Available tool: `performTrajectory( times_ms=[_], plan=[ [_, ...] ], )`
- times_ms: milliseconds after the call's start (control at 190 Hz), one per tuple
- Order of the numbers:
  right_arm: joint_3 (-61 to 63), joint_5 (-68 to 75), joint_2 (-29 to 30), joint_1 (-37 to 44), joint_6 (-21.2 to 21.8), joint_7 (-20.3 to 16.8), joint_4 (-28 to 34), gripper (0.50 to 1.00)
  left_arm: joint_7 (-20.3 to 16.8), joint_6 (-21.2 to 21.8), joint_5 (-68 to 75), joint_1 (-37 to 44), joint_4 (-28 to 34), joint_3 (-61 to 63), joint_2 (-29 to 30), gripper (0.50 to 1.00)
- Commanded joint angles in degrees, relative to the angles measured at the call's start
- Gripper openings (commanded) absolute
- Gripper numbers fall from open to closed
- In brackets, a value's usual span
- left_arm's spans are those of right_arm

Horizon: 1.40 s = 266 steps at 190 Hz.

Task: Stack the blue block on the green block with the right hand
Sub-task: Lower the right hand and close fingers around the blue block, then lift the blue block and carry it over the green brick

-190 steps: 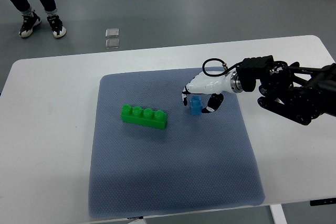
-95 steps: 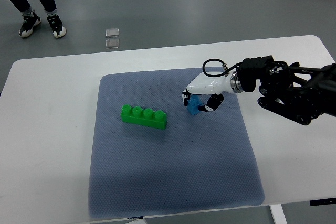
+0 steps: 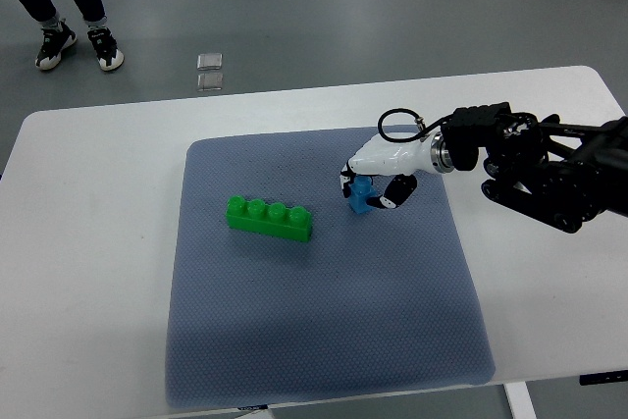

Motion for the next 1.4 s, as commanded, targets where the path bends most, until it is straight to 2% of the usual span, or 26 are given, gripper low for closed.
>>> performTrajectory(
  times_ms=[0,290,479,901,1396],
  plan=[
    [0.09,0.01,0.0,0.27,-0.34,0.0,0.18,0.549,0.0,0.0,0.0,0.0,-0.01,0.0,0.0,1.0],
    [0.18,0.01,0.09,2.29,-0.69,0.09,0.62,0.549,0.0,0.0,0.0,0.0,-0.01,0.0,0.0,1.0],
    [0.18,0.1,2.38,5.28,-1.93,0.44,1.05,0.549,0.0,0.0,0.0,0.0,-0.01,0.0,0.0,1.0],
    [0.09,0.19,4.93,7.04,-3.42,2.64,5.98,0.552,0.0,0.0,0.0,0.0,-0.01,0.0,0.0,1.0],
    [-0.18,-0.6,8.97,6.16,-4.56,2.55,3.16,0.552,0.0,0.0,0.0,0.0,-0.01,0.0,0.0,1.0]
  ],
)
